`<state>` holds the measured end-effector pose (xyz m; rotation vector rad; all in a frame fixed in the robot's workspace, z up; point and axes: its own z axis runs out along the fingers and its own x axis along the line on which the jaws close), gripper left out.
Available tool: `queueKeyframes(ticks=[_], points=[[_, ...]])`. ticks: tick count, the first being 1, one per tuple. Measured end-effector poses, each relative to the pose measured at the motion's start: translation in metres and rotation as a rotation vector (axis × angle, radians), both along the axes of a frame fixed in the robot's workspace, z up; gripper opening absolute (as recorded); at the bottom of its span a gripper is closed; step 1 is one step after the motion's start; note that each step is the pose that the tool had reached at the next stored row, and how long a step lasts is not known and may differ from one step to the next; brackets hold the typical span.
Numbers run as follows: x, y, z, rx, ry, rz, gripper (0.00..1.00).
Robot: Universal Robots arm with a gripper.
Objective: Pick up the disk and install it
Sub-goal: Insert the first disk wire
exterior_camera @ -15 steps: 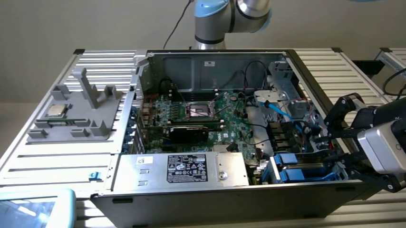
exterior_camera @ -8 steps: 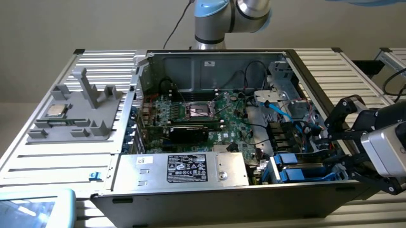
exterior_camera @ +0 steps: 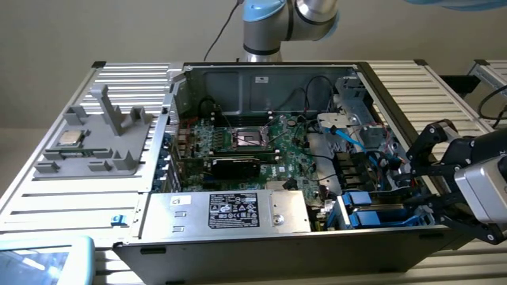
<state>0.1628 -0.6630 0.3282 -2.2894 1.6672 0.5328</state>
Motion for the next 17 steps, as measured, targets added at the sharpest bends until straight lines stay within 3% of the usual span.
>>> queueKeyframes(ticks=[5, 7, 8, 10, 17], points=[[0.0003, -0.0016, -0.0003, 0.0038, 0.0069, 0.003, 0.38], [0.0003, -0.0018, -0.0002, 0.0042, 0.0101, 0.003, 0.25], [0.0003, -0.0019, -0.0002, 0.0045, 0.011, 0.004, 0.25], [0.0004, -0.002, -0.0004, 0.0051, 0.0128, 0.004, 0.16], [0.0006, -0.0027, -0.0001, 0.0072, 0.0235, 0.005, 0.16]])
